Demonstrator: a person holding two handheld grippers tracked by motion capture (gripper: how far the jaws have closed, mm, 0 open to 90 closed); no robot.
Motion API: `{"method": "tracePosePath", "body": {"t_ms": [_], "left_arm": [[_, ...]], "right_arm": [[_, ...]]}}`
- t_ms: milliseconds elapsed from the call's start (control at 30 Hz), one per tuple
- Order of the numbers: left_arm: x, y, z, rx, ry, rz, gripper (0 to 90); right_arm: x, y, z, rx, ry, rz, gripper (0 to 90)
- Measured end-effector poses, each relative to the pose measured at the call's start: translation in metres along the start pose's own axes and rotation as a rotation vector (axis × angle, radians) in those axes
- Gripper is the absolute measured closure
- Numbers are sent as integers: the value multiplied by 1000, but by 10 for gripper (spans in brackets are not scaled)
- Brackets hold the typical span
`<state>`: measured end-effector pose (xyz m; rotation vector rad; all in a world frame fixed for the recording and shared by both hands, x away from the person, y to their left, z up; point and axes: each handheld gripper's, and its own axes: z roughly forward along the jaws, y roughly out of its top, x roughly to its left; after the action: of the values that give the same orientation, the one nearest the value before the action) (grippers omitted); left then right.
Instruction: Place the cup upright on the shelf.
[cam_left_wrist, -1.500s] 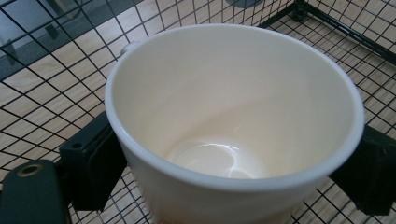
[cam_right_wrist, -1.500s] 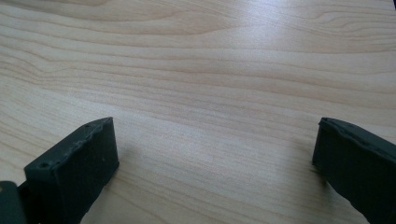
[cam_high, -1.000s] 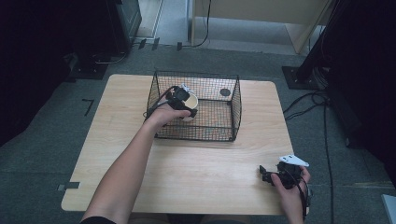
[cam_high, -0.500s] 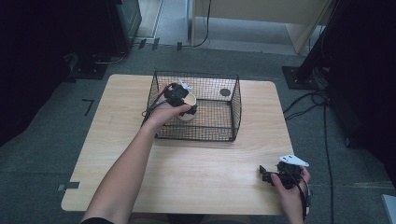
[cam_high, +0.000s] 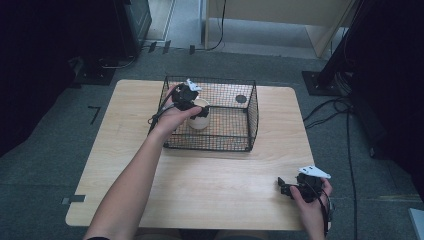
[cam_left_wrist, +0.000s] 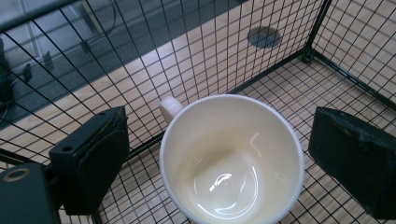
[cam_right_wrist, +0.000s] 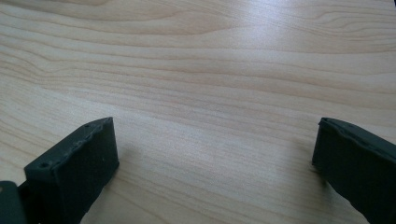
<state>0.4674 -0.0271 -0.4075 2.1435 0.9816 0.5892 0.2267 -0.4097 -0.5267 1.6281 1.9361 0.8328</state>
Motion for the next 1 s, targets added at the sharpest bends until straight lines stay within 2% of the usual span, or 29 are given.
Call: {"method": "tracePosePath", "body": {"t_ms": [233,467,767,1000], "left_arm": [[-6,4,-21,-33,5,13,58],[-11,1,-38,-65,11,20,32],[-13,-12,-60,-100,12,6,27],[-16,-25,-77,-125,9,-21,27]], "right_arm": [[0,0,0,0,0,1,0],[0,0,0,0,0,0,0],[0,0,0,0,0,1,0],[0,0,0,0,0,1,0]]}}
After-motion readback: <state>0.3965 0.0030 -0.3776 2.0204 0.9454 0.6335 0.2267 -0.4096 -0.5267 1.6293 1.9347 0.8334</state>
